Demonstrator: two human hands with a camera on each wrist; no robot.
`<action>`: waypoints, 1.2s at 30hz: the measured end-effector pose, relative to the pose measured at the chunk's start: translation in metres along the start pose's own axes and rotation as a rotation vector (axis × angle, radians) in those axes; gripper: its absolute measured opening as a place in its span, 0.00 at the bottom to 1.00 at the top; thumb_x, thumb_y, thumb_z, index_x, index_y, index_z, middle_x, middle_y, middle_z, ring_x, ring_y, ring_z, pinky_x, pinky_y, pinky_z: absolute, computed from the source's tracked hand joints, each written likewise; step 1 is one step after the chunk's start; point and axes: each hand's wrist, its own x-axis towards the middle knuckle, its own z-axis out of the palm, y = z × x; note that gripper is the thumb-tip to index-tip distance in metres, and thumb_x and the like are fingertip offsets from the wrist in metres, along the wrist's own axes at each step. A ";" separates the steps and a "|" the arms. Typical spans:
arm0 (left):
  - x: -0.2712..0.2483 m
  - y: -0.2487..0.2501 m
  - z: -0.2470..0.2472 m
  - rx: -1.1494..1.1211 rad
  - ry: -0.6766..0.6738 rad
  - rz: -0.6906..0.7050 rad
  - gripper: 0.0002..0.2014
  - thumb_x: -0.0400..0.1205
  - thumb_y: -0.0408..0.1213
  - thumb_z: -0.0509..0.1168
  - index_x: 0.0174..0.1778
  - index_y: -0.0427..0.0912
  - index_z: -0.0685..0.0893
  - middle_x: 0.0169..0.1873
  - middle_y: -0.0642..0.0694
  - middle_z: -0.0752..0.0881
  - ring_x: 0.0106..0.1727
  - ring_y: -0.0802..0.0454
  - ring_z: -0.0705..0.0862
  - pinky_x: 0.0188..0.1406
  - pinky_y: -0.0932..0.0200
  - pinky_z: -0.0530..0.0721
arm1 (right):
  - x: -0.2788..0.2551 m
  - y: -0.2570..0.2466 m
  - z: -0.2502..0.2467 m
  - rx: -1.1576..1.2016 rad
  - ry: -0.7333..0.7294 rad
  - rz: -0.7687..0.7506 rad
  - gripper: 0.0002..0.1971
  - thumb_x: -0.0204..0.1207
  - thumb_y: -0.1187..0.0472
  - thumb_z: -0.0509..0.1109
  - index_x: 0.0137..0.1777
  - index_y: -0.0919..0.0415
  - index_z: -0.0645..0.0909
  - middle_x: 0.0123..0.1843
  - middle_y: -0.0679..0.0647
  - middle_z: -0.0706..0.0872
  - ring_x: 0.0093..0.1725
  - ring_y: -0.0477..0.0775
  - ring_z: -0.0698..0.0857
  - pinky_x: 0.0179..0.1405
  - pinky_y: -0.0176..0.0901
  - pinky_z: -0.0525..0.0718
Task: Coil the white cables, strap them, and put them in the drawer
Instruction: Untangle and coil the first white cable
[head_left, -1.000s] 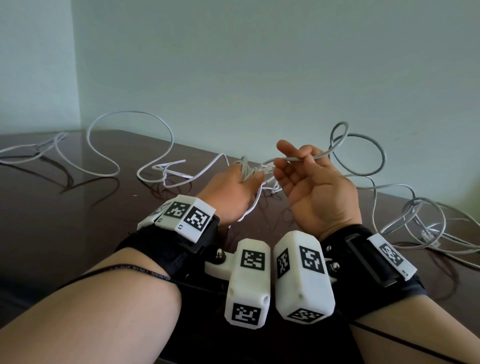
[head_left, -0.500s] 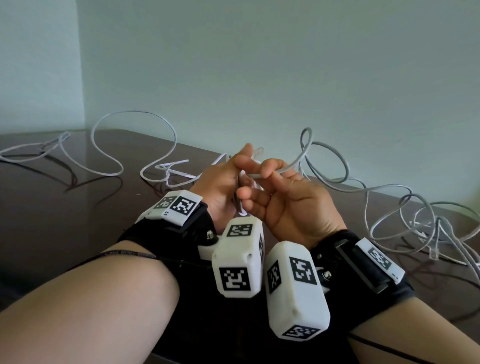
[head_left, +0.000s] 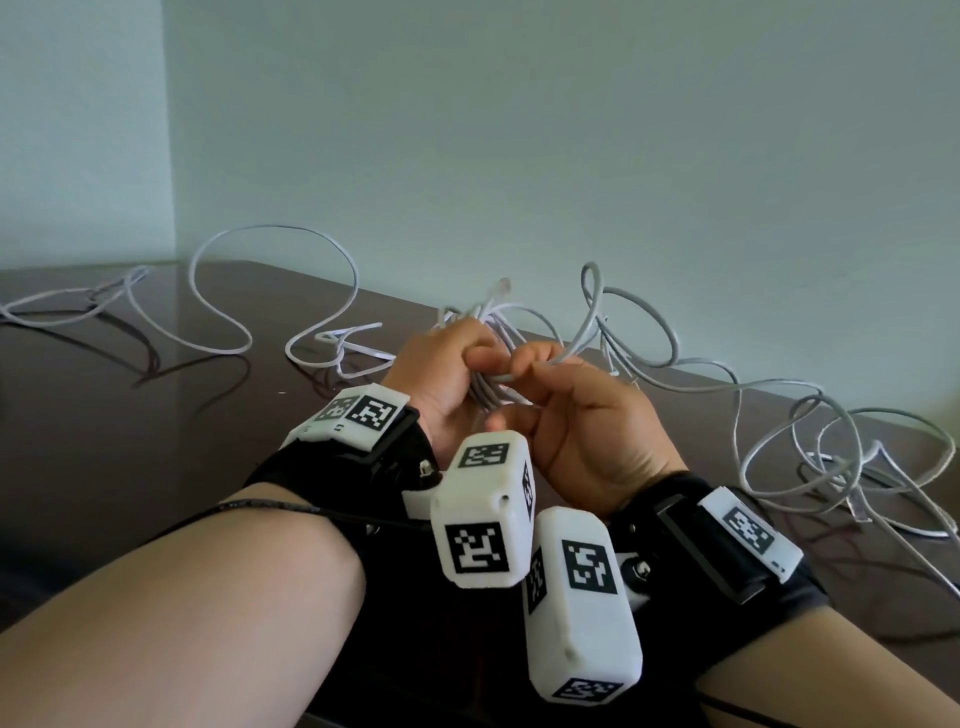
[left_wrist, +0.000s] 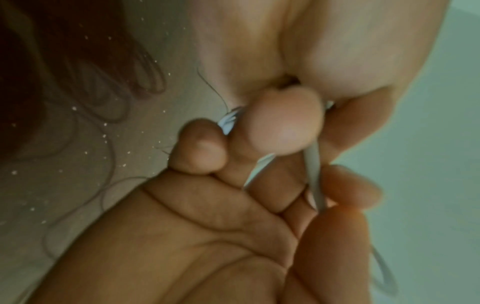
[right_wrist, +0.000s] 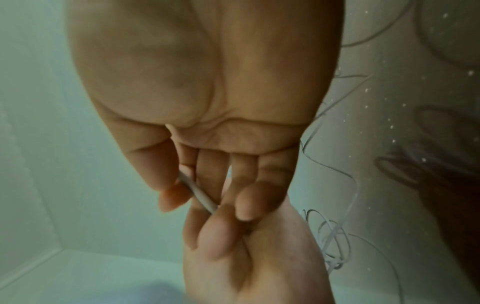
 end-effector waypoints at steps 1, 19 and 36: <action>0.001 0.000 0.002 -0.032 0.027 0.038 0.11 0.75 0.30 0.58 0.25 0.38 0.71 0.22 0.43 0.70 0.19 0.48 0.70 0.19 0.63 0.67 | 0.000 -0.001 0.001 0.002 0.021 -0.014 0.06 0.68 0.63 0.65 0.32 0.57 0.80 0.47 0.56 0.91 0.28 0.53 0.84 0.33 0.44 0.77; -0.004 0.013 -0.002 -0.246 -0.162 0.218 0.12 0.82 0.30 0.50 0.32 0.42 0.67 0.12 0.54 0.65 0.14 0.57 0.65 0.34 0.61 0.83 | 0.006 -0.010 -0.014 -0.097 0.662 -0.085 0.09 0.84 0.64 0.59 0.44 0.58 0.77 0.21 0.48 0.81 0.20 0.45 0.73 0.21 0.36 0.75; -0.011 0.018 -0.010 -0.024 -0.371 0.096 0.07 0.66 0.33 0.56 0.37 0.35 0.73 0.10 0.53 0.64 0.10 0.57 0.63 0.27 0.63 0.79 | 0.007 -0.019 -0.035 0.016 0.770 -0.140 0.15 0.75 0.76 0.58 0.56 0.66 0.81 0.32 0.56 0.89 0.37 0.56 0.79 0.41 0.48 0.74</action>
